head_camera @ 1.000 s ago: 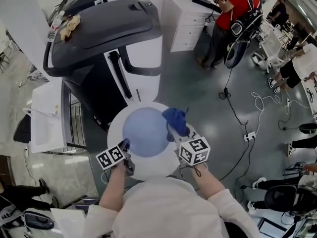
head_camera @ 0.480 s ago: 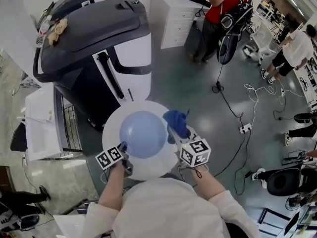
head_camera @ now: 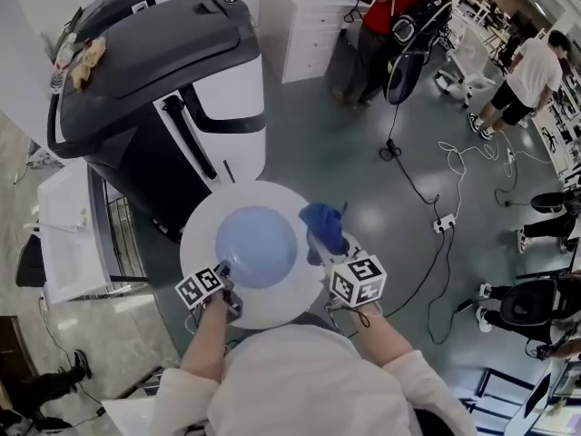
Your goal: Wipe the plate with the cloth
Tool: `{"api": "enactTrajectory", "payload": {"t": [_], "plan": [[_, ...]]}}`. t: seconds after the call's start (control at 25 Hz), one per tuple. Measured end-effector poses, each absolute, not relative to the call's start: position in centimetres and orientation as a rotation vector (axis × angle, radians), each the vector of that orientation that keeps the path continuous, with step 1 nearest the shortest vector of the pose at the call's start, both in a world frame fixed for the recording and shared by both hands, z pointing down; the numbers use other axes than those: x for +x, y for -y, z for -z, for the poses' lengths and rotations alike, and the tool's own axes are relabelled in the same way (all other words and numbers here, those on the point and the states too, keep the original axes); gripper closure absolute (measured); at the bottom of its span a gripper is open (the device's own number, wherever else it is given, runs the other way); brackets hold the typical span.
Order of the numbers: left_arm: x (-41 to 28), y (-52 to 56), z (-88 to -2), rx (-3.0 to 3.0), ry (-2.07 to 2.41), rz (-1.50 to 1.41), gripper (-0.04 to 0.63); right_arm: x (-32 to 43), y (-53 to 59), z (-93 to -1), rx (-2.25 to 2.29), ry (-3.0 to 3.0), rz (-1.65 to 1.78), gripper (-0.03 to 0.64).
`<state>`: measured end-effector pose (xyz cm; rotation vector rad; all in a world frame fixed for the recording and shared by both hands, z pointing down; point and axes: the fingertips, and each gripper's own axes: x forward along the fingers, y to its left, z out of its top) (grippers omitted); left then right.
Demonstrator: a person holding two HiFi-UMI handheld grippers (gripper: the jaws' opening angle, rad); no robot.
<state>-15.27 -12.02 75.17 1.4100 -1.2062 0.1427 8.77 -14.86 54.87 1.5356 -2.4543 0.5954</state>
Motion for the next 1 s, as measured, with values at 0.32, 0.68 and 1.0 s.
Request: {"api": "enactTrajectory", "payload": {"t": [0.32,0.68,1.0], "plan": [[-15.1,12.0,-76.6,1.355,1.211,-0.145,0.552,9.5,14.1,-55.5,1.546,2.429,-0.622,0.531],[-15.0,12.2,-77.8,1.326,1.213,-0.164,0.552,9.6,13.9,-56.1,1.534,2.420,-0.641,0.531],[-15.4,12.2,-79.1,1.298,1.227,-0.223,0.552,9.3,14.1,-56.5,1.518,2.413,-0.649,0.531]]}}
